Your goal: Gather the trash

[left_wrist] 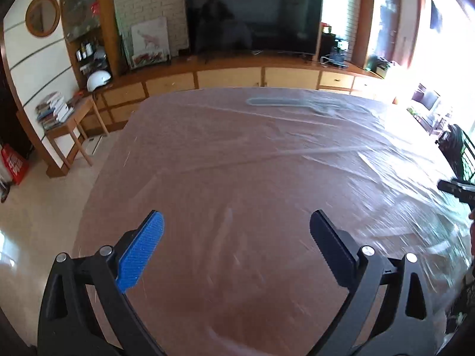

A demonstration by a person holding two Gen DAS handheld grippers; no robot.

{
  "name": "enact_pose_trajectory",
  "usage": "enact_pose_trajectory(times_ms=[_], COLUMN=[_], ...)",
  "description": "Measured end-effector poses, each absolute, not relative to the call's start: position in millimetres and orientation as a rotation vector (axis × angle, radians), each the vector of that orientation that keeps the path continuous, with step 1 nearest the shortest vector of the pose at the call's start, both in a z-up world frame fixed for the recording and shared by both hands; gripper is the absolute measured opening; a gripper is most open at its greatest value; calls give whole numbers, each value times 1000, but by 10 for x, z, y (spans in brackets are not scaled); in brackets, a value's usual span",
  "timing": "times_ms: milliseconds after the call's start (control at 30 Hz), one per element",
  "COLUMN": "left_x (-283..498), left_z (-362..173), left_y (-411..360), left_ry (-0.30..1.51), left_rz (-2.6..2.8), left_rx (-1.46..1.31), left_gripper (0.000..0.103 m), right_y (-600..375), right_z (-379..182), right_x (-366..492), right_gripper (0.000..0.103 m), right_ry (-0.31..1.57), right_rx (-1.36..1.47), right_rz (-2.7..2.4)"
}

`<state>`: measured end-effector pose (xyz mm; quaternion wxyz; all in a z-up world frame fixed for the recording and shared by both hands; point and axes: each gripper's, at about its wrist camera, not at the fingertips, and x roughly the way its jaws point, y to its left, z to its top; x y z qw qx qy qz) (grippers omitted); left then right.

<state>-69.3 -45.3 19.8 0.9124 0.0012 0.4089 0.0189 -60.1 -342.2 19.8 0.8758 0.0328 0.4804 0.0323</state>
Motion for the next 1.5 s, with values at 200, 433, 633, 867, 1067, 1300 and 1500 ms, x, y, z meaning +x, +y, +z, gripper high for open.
enact_pose_trajectory(times_ms=[200, 433, 633, 867, 1067, 1300, 1500], left_x=[-221, -23, -41, -53, -45, -50, -50], left_z=[14, -120, -138, -142, -139, -139, -138], left_y=[-143, -42, -83, -76, -81, -74, -75], left_ry=[885, 943, 956, 956, 957, 957, 957], left_rz=[55, 54, 53, 52, 52, 52, 52], left_rx=[-36, -50, -28, -28, -28, -28, -29], left_gripper=[99, 99, 102, 102, 102, 102, 102], right_y=[-3461, -3451, -3448, -3451, -3451, -3451, -3452], right_z=[77, 43, 47, 44, 45, 50, 48], right_x=[-312, -271, -280, -276, -273, -282, -279], right_gripper=[99, 99, 99, 99, 99, 99, 99], right_ry=[965, 960, 960, 960, 960, 960, 960], right_rx=[-1, 9, 9, 9, 9, 9, 9], right_rz=[7, -16, -16, -16, -16, -16, -16])
